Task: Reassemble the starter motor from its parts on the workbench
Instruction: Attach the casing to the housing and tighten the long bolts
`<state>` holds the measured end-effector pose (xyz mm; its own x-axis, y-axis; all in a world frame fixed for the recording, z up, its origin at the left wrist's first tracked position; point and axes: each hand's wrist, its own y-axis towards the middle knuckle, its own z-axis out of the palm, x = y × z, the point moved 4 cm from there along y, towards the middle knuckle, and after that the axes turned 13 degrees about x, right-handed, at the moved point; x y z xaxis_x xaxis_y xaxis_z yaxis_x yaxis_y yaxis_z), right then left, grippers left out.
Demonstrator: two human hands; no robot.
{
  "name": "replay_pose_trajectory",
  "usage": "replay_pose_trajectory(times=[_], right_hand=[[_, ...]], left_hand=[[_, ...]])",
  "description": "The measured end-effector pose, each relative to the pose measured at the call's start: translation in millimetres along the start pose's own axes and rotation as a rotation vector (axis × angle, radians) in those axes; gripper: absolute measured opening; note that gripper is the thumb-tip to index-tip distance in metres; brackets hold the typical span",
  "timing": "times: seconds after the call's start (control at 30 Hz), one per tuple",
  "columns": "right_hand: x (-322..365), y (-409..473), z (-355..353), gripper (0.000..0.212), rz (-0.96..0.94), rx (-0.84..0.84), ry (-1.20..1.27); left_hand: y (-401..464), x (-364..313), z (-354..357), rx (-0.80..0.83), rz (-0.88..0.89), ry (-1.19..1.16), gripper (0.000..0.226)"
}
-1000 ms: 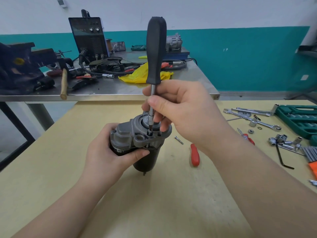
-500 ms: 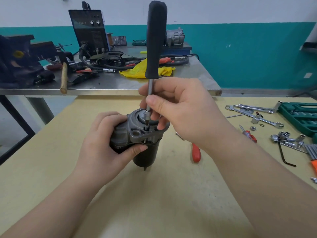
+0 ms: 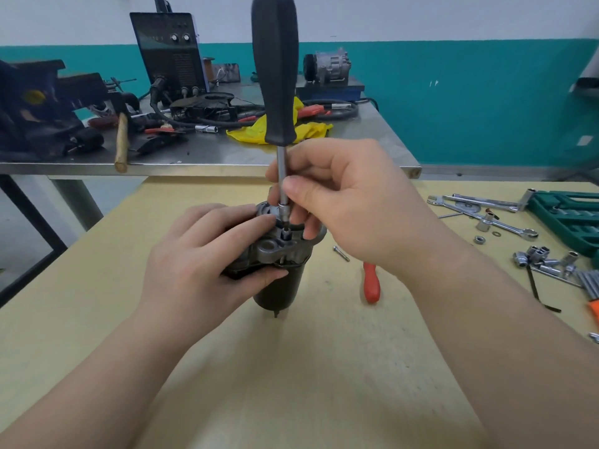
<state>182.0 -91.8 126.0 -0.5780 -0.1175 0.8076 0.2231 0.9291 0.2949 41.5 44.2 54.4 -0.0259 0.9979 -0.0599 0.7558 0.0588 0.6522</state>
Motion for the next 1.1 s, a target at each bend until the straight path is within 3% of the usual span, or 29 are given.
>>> replay_pose_trajectory(times=[0.07, 0.23, 0.37, 0.57, 0.83, 1.1], right_hand=[[0, 0, 0, 0.006, 0.01, -0.027, -0.015], [-4, 2, -1, 0.009, -0.001, -0.114, -0.084], [-5, 3, 1, 0.028, -0.017, -0.074, -0.114], [-2, 1, -1, 0.006, 0.006, -0.122, -0.102], [-9, 2, 0, 0.026, 0.054, -0.232, -0.098], [-7, 0, -6, 0.017, 0.022, 0.116, 0.081]], left_hand=[[2, -1, -2, -0.006, 0.008, -0.013, 0.054], [2, -3, -1, 0.013, 0.053, -0.025, 0.053], [5, -5, 1, 0.045, 0.062, -0.067, 0.051], [8, -6, 2, 0.053, 0.082, -0.121, 0.052], [5, -3, 5, 0.022, 0.1, -0.177, 0.05], [0, 2, 8, -0.005, 0.103, -0.221, 0.056]])
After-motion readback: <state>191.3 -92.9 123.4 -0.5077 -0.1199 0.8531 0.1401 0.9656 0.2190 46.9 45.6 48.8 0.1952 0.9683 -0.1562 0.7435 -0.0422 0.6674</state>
